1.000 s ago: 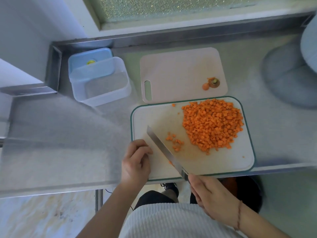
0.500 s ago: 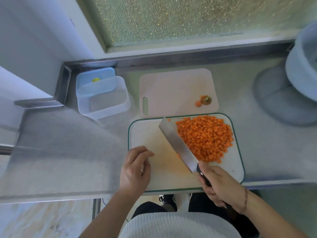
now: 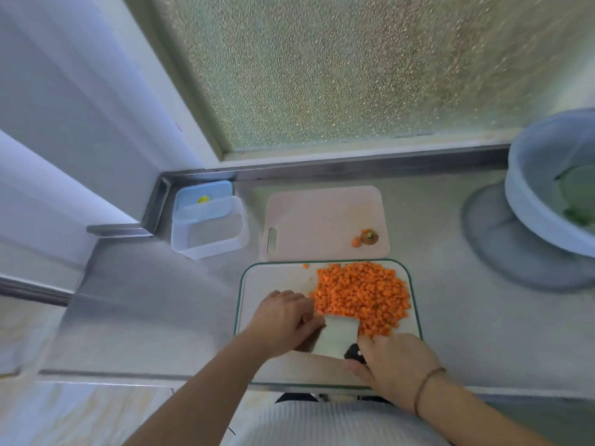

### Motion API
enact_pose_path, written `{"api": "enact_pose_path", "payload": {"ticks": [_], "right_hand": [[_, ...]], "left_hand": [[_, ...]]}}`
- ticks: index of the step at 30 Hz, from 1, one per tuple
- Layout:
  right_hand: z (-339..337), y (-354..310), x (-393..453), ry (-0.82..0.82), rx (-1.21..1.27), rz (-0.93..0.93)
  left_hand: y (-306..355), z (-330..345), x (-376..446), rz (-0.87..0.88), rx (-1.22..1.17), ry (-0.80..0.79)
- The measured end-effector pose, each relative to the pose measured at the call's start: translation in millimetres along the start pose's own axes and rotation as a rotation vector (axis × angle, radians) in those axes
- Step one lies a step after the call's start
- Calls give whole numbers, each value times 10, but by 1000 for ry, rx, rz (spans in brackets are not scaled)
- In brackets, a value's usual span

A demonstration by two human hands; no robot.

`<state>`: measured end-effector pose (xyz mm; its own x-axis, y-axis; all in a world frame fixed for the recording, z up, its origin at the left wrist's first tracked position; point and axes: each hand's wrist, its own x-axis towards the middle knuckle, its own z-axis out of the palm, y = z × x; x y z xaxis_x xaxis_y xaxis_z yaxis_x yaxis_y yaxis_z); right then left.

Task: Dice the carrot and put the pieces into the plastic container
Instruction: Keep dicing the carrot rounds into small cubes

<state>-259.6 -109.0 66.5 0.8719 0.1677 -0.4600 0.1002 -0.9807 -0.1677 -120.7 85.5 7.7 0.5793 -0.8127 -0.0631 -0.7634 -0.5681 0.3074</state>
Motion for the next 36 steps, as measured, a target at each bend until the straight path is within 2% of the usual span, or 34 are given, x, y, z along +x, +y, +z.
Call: {"api": "enact_pose_path", "payload": {"ticks": [2,4,6,7,8,9,12,13,14,15,16,18,20,25,28,30,33,36], "right_hand": [[11,17,-11,14,-45,-30],[-7,21,-27,17,-67,-44],[-29,41,-42,5,-40,-45],[-35,70,-57,1,12,-33],[-23,110,-73,0,118,-9],[-13,160,-88,0,272,22],[-16,264,-138,-105,949,175],[-23,278,-138,-154,1231,299],[-16,293,-139,-229,1494,427],[-18,309,-134,-297,1688,517],[-18,321,-122,-359,1823,567],[-50,333,-83,-440,2041,544],[-80,337,-53,-469,2162,514],[-98,374,-76,-461,2262,506],[-71,398,-95,-420,2181,531],[-28,398,-96,-395,2123,537],[17,376,-84,-377,2068,522],[-3,392,-77,-388,2094,502]], "left_hand": [[65,36,64,-24,45,20],[111,66,112,-112,89,-53],[110,78,164,-210,164,-114],[96,62,175,-221,146,-84],[68,33,176,-218,95,10],[30,-38,164,-245,16,170],[6,-299,49,-488,-363,703],[58,-341,3,-554,-420,818],[143,-355,-32,-558,-418,848],[236,-300,-64,-476,-356,784],[348,-188,-93,-352,-273,646],[539,116,-143,-155,-140,328],[658,362,-153,-143,-75,184],[759,552,-229,-226,0,113],[737,593,-309,-281,-55,134],[734,554,-316,-219,-63,138],[762,486,-297,-16,65,68],[747,505,-299,-10,113,10]]}}
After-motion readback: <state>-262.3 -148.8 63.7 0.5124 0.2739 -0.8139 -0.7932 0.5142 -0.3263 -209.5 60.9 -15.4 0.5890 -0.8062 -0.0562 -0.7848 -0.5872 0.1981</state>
